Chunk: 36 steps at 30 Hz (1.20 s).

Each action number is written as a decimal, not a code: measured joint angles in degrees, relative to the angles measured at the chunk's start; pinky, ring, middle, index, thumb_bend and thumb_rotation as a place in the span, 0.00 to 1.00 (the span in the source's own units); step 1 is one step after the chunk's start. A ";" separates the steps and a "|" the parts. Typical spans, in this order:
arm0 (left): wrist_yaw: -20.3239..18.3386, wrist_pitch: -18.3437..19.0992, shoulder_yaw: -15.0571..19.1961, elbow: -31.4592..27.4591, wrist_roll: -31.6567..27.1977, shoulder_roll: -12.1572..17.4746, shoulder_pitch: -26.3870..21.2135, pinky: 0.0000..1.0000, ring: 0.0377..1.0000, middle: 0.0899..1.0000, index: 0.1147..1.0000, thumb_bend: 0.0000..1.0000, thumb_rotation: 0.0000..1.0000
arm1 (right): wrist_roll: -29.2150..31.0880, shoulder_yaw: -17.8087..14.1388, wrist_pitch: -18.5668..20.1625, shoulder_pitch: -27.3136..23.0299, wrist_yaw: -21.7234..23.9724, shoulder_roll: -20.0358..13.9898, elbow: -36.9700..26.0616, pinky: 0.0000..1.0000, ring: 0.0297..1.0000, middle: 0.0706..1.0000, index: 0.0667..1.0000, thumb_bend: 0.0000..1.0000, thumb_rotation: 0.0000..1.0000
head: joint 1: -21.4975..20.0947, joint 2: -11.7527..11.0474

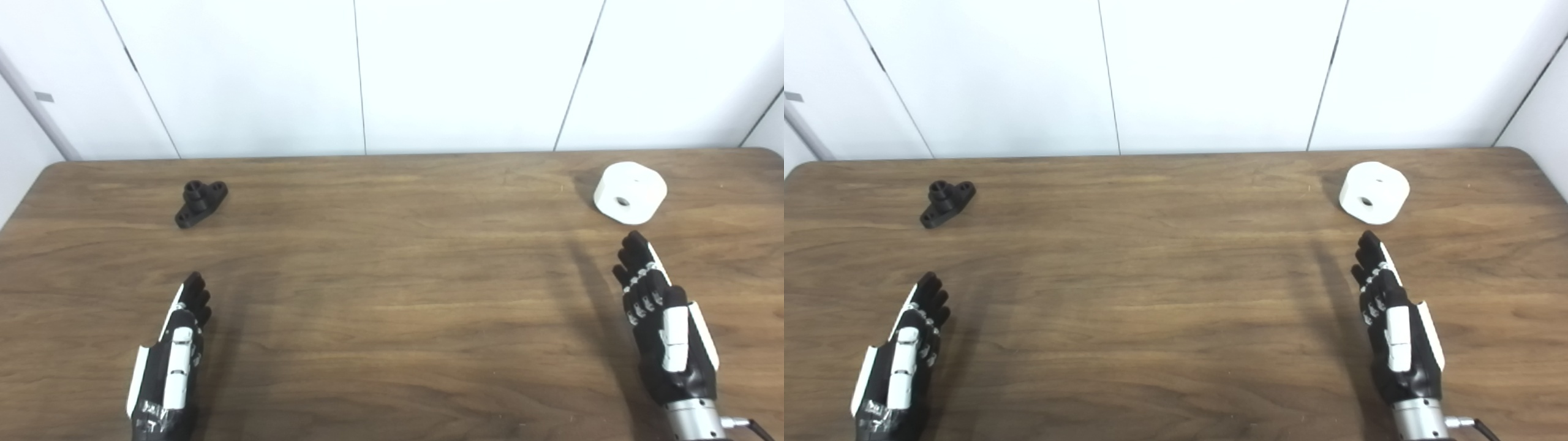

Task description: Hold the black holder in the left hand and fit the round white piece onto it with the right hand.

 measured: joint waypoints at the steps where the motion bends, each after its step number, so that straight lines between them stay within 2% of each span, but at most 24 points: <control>1: 0.00 -0.01 0.00 0.00 0.01 0.00 0.00 1.00 0.98 0.98 0.97 0.35 0.87 | 0.00 -0.01 0.00 0.00 0.00 0.00 0.00 1.00 1.00 0.99 0.96 0.58 1.00 | 0.00 0.00; 5: 0.01 -0.07 0.00 0.00 0.00 -0.03 0.02 1.00 0.98 0.98 0.97 0.35 0.84 | 0.04 -0.08 0.00 0.01 0.00 -0.04 0.00 1.00 1.00 0.99 0.97 0.58 1.00 | 0.00 -0.09; 9: 0.01 -0.07 -0.02 -0.01 -0.01 -0.04 0.05 1.00 0.99 0.98 0.97 0.35 0.87 | 0.41 -0.12 -0.03 0.01 0.10 -0.10 0.02 1.00 1.00 0.99 0.97 0.57 1.00 | 0.26 -0.09; 14: 0.02 -0.47 -0.12 0.00 0.03 -0.14 0.10 1.00 0.98 0.98 0.97 0.35 0.83 | 0.53 -0.17 -0.31 0.01 0.32 -0.23 0.20 1.00 1.00 0.99 0.97 0.57 1.00 | 4.13 -1.84; 19: 0.11 -1.17 -0.61 0.00 1.97 -0.28 0.16 1.00 0.98 0.98 0.97 0.40 0.84 | 1.47 -0.27 -1.64 -0.02 1.20 -0.75 0.81 1.00 1.00 1.00 0.98 0.57 1.00 | 8.00 -4.04; 20: 0.12 -1.38 -0.69 0.01 2.27 -0.31 0.18 1.00 0.98 0.98 0.97 0.40 0.84 | 1.66 -0.30 -2.07 -0.04 1.42 -0.96 0.97 1.00 1.00 1.00 0.98 0.57 1.00 | 9.13 -4.91; 22: 0.22 -2.03 -0.89 0.04 2.69 -0.35 0.29 1.00 0.98 0.97 0.96 0.49 0.85 | 2.29 -0.35 -2.45 -0.14 2.17 -1.61 1.29 1.00 1.00 1.00 0.98 0.57 1.00 | 10.71 -5.97; 26: 0.31 -2.96 -1.38 0.12 4.18 -0.41 0.58 1.00 0.99 0.98 0.96 0.51 0.87 | 3.43 -0.71 -3.20 -0.43 3.43 -2.90 2.18 1.00 1.00 1.00 0.99 0.59 1.00 | 13.88 -8.87; 28: 0.33 -3.16 -1.54 0.13 4.43 -0.45 0.65 1.00 0.99 0.98 0.96 0.46 0.88 | 4.06 -0.93 -3.69 -0.69 3.74 -3.25 2.77 1.00 1.00 1.00 0.99 0.59 1.00 | 15.20 -10.63; 33: 1.13 -5.15 -1.81 0.52 4.77 -0.70 0.66 0.99 0.99 0.98 0.94 0.37 0.86 | 4.32 -0.98 -4.39 -0.97 4.08 -3.87 3.37 1.00 1.00 1.00 0.98 0.62 1.00 | 17.57 -13.27; 34: 1.34 -5.50 -1.87 0.64 4.82 -0.72 0.65 0.99 0.99 0.98 0.94 0.36 0.87 | 4.44 -1.00 -4.40 -1.06 4.18 -3.94 3.45 1.00 1.00 1.00 0.99 0.63 1.00 | 19.23 -14.92; 36: 1.47 -6.29 -1.98 0.80 5.10 -0.71 0.65 1.00 0.99 0.98 0.94 0.37 0.87 | 4.78 -1.21 -4.45 -1.34 4.56 -4.11 3.73 1.00 1.00 1.00 0.97 0.63 0.98 | 20.12 -16.16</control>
